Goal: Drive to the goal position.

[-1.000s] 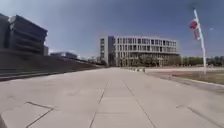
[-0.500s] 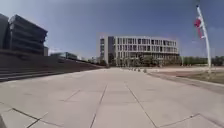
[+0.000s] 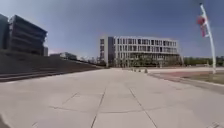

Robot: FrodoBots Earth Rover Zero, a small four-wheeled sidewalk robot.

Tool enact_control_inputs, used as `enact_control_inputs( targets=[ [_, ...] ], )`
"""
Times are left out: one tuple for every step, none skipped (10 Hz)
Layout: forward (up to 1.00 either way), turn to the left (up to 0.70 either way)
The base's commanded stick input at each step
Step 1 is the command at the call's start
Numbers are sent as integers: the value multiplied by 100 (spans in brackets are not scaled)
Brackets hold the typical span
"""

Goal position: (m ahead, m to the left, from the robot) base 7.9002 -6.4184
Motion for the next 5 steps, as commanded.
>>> enact_control_inputs(
  targets=[
    [70,1],
    [70,1],
    [70,1],
    [70,1],
    [70,1]
  ],
)
